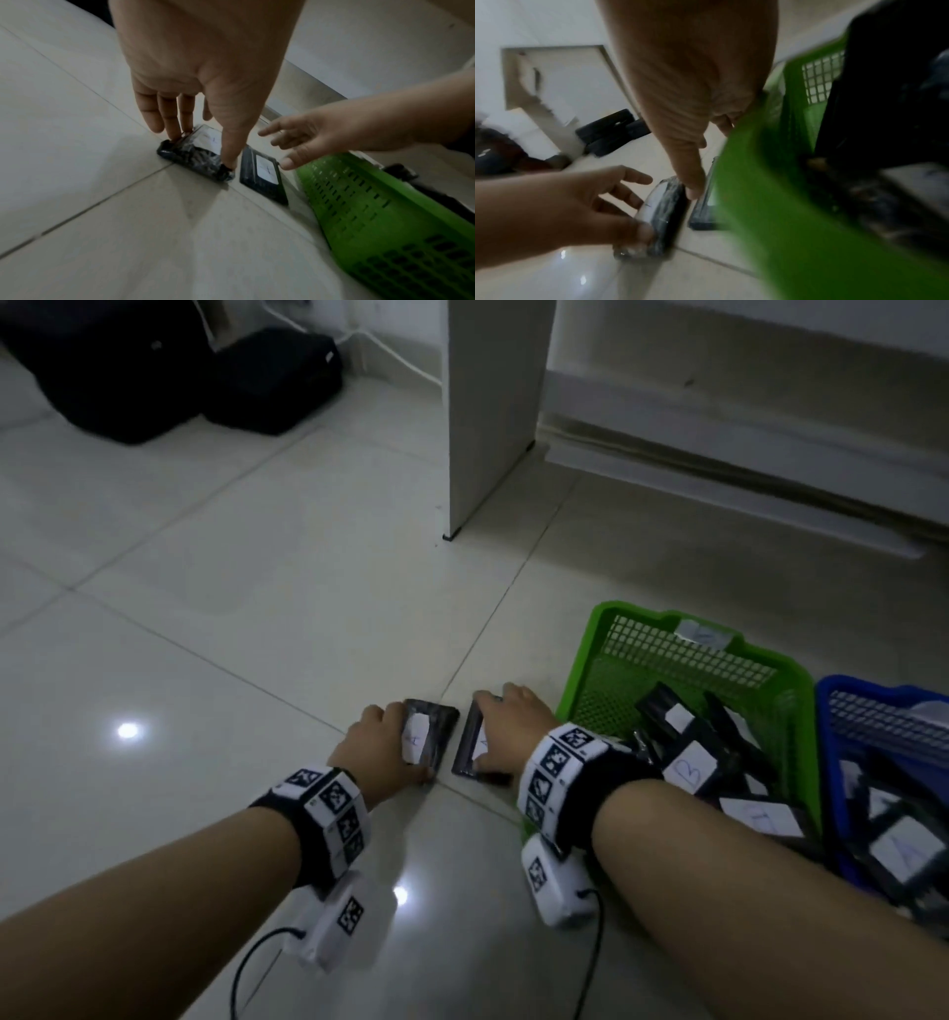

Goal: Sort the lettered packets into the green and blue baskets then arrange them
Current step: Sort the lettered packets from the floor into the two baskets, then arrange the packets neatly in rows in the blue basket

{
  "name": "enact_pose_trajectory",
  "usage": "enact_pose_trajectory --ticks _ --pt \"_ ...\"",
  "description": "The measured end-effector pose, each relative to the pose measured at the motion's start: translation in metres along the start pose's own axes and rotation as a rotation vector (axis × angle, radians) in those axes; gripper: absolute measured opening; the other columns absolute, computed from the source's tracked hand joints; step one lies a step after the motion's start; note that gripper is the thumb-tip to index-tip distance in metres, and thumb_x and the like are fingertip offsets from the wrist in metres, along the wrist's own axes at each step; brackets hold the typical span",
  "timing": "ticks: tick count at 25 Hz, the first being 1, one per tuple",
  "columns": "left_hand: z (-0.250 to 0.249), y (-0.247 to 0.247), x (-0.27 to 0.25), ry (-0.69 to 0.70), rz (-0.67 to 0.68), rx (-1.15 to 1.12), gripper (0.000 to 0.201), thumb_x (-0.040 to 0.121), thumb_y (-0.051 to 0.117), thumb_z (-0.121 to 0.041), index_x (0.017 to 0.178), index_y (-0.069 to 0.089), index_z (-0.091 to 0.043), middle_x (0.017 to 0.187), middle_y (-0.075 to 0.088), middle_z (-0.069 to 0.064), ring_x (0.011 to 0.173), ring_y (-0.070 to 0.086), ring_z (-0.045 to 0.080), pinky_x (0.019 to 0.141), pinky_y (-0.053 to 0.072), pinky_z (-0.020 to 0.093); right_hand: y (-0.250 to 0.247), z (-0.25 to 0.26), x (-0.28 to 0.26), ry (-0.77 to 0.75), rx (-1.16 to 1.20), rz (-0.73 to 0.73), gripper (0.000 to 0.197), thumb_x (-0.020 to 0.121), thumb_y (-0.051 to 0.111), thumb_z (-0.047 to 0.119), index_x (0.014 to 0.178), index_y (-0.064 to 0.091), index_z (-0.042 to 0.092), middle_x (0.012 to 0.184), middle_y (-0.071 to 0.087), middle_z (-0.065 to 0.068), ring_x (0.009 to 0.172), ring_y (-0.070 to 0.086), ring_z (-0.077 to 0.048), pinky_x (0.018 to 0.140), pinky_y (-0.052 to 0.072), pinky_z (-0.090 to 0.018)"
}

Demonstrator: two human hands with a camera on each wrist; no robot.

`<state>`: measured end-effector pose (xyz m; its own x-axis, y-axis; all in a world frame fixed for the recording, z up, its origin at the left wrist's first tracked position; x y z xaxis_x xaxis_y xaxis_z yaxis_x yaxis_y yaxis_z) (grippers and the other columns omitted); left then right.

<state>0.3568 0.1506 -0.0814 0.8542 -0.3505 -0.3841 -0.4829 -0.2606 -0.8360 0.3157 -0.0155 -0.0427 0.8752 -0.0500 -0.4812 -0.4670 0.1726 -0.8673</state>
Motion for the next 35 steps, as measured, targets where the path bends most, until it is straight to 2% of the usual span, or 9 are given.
enact_pose_trajectory --ticks 5,9,13,17,19,22,27,31,35 --pt "0.014 0.008 0.004 -0.132 -0.054 -0.063 0.089 0.057 0.081 -0.048 0.130 0.041 -0.017 0.121 0.053 0.009 0.112 0.053 0.029 0.092 0.048 0.043 0.013 0.001 0.022 0.134 -0.038 0.019 0.066 0.081 0.067 0.028 0.136 0.035 0.011 0.130 0.046 -0.021 0.115 0.051 -0.039 0.091 0.045 -0.042" --pt "0.018 0.006 0.003 -0.212 0.014 -0.157 0.062 0.049 0.083 -0.050 0.094 0.055 -0.018 0.099 0.063 0.003 0.093 0.060 0.022 0.076 0.051 0.032 0.019 0.008 0.023 0.201 -0.034 0.011 0.067 0.083 0.065 0.025 0.138 0.028 0.013 0.133 0.032 -0.019 0.117 0.044 -0.039 0.092 0.043 -0.042" --pt "0.025 0.005 0.002 -0.194 -0.015 -0.389 0.058 0.062 0.083 -0.033 0.098 0.042 -0.014 0.094 0.062 0.004 0.087 0.059 0.022 0.073 0.047 0.031 0.007 0.009 0.027 0.268 0.104 -0.044 0.047 0.086 0.062 0.019 0.127 0.043 0.006 0.133 0.036 -0.016 0.116 0.047 -0.032 0.083 0.042 -0.034" --pt "0.022 -0.007 0.004 -0.221 -0.025 -0.886 0.035 0.081 0.069 -0.007 0.107 0.045 -0.009 0.098 0.061 0.019 0.081 0.063 0.031 0.084 0.056 0.049 -0.022 0.003 0.025 0.165 0.183 0.015 0.038 0.085 0.065 0.020 0.117 0.059 0.000 0.107 0.062 -0.014 0.098 0.061 -0.026 0.072 0.046 -0.026" --pt "0.011 -0.015 0.005 -0.204 -0.029 -1.055 0.026 0.087 0.058 0.001 0.108 0.046 -0.008 0.094 0.058 0.020 0.071 0.060 0.026 0.076 0.058 0.044 -0.037 -0.004 0.017 0.153 0.267 -0.032 0.036 0.088 0.062 0.020 0.118 0.059 0.000 0.113 0.063 -0.014 0.104 0.061 -0.028 0.082 0.048 -0.029" --pt "-0.017 -0.028 0.000 -0.151 -0.053 -1.186 0.024 0.089 0.049 0.004 0.109 0.047 -0.009 0.082 0.055 0.012 0.067 0.057 0.021 0.058 0.060 0.030 -0.053 -0.028 -0.005 0.167 0.488 -0.145 0.037 0.086 0.065 0.021 0.118 0.057 0.006 0.117 0.062 -0.013 0.106 0.061 -0.030 0.088 0.051 -0.036" --pt "-0.081 -0.036 -0.009 -0.046 0.010 -1.256 0.023 0.090 0.049 0.000 0.111 0.050 -0.009 0.080 0.054 0.011 0.067 0.056 0.020 0.061 0.061 0.033 -0.064 -0.088 -0.053 0.208 0.819 -0.236 0.030 0.088 0.064 0.017 0.115 0.053 0.011 0.105 0.063 -0.008 0.069 0.065 -0.019 0.058 0.052 -0.028" --pt "-0.162 -0.037 -0.019 0.070 0.164 -1.148 0.028 0.089 0.051 -0.001 0.117 0.049 -0.005 0.086 0.057 0.011 0.067 0.059 0.019 0.063 0.061 0.033 -0.061 -0.156 -0.115 0.276 1.118 -0.256 0.009 0.089 0.060 0.006 0.093 0.053 0.010 0.101 0.063 -0.018 0.066 0.063 -0.026 0.076 0.055 -0.047" --pt "-0.265 -0.029 -0.033 0.233 0.328 -0.975 0.033 0.090 0.054 -0.003 0.122 0.048 -0.003 0.090 0.061 0.011 0.061 0.065 0.015 0.058 0.060 0.028 -0.063 -0.238 -0.202 0.378 1.258 -0.282 0.004 0.092 0.054 0.000 0.092 0.055 0.004 0.093 0.062 -0.019 0.082 0.062 -0.033 0.077 0.055 -0.039"
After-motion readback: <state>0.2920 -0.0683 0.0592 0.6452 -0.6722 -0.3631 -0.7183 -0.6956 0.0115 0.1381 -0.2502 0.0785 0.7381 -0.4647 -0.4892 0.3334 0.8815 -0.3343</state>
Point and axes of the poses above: each hand's wrist, its own x-axis towards the middle knuckle, its own y-axis out of the palm, z = x × y, the point moved 4 cm from there along x, towards the middle knuckle
